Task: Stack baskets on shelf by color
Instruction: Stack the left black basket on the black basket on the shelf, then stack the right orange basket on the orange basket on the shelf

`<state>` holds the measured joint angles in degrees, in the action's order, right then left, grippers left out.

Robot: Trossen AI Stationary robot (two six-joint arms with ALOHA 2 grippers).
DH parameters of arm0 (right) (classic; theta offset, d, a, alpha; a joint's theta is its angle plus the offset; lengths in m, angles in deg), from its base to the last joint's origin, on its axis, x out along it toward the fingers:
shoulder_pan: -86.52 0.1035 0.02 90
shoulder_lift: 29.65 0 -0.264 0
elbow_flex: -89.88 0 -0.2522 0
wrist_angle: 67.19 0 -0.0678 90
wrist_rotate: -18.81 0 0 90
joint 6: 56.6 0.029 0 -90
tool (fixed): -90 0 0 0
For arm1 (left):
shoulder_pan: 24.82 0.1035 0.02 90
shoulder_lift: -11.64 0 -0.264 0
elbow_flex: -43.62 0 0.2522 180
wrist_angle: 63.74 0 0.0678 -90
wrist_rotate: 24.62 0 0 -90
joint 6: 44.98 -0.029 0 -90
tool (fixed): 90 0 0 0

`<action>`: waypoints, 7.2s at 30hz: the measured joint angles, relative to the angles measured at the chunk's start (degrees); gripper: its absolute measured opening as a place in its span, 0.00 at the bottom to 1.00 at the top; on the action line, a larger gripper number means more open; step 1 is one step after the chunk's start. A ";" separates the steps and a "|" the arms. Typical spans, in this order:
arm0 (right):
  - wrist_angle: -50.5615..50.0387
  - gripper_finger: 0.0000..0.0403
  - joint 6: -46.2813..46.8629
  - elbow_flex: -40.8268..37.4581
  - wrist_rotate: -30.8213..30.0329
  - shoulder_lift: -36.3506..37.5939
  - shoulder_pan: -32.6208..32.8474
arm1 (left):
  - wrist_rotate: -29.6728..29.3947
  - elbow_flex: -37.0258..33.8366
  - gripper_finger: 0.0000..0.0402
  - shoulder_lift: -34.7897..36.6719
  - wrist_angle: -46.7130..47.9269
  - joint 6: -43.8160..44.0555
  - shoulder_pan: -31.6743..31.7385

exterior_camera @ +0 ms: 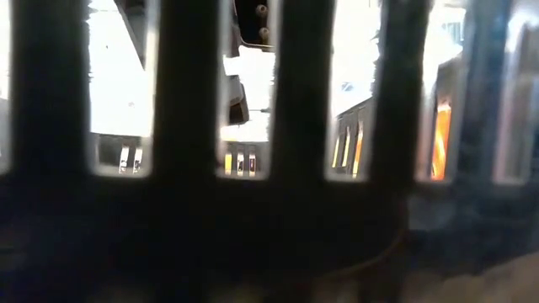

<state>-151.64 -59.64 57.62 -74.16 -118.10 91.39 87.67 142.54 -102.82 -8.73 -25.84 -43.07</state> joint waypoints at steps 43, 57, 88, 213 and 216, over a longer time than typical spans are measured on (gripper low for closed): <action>0.48 0.39 1.44 0.00 0.17 -0.02 0.04 | -3.06 7.49 0.00 -3.74 12.39 -7.63 4.01; 0.45 0.39 1.50 -0.02 0.17 0.71 0.04 | -24.35 43.35 0.00 -3.65 46.44 -20.57 12.92; -0.17 0.33 -4.13 -0.09 -0.11 -0.21 -17.39 | -17.25 49.70 0.00 1.97 40.46 -50.08 51.17; -1.56 0.33 -3.28 0.00 -0.07 22.65 -30.34 | -19.91 49.82 0.37 -13.13 25.92 -47.74 52.70; -5.21 0.33 -1.80 0.00 -0.22 21.19 -30.42 | -20.19 49.75 0.38 -9.50 25.94 -45.71 52.70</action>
<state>-156.85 -61.44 57.62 -74.38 -96.90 60.97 67.48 192.29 -112.31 17.22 -71.54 9.64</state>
